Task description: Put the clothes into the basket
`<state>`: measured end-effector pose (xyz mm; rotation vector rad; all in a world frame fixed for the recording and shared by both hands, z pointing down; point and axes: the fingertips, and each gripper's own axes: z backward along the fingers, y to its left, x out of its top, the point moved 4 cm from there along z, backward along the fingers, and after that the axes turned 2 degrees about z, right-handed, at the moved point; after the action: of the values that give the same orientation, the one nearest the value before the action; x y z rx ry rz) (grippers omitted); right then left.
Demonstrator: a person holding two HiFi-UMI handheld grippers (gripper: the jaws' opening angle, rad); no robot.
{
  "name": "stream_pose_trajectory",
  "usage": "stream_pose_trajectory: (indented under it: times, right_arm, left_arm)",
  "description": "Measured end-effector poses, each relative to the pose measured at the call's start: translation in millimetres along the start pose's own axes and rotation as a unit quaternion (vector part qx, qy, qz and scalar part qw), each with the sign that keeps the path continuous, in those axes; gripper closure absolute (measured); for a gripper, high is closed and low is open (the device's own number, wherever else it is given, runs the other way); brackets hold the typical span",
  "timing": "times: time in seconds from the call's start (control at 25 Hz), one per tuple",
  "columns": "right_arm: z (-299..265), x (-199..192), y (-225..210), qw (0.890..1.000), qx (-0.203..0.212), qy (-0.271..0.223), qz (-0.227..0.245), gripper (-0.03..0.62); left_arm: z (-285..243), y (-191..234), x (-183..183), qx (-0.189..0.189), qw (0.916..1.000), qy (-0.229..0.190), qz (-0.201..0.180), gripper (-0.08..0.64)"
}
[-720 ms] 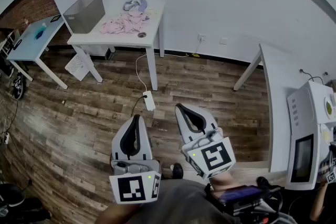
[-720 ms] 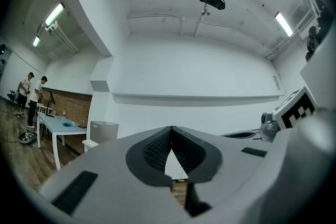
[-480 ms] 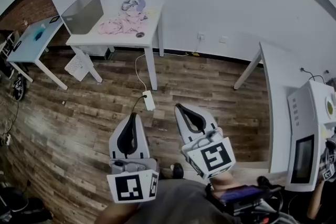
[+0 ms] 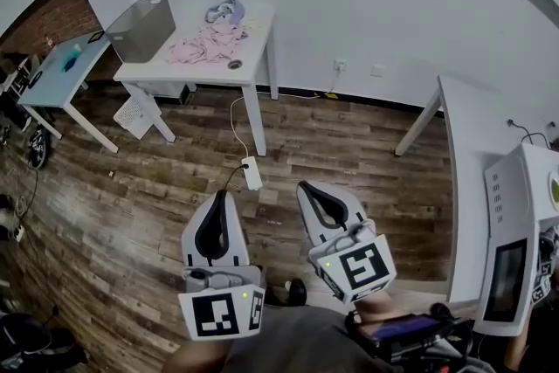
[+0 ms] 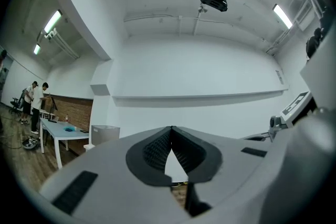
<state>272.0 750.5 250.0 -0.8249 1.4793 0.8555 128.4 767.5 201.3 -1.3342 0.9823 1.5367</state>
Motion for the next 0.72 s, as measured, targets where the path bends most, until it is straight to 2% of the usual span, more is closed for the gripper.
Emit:
stream_pose_trajectory:
  times: [0.2,0.4,0.72]
  right_arm:
    - [-13.2,-9.7,-5.7,1.0,-0.002,0.008,-0.023,0.586]
    - [-47.8,-11.1,-8.6,0.999,-0.003,0.014,-0.033,0.586]
    - [-142.0,-19.2,-18.5,0.999,-0.001,0.013,-0.036,0.586]
  left_arm:
    - [-4.9,8.0,-9.3,0.011,0.9999,0.01,-0.003,0.551]
    - [-24.0,35.3,-24.6,0.023,0.9994,0.023,0.005,0.551]
    - [-99.0,98.7,-43.2,0.016,0.9993,0.03,0.015,0.551]
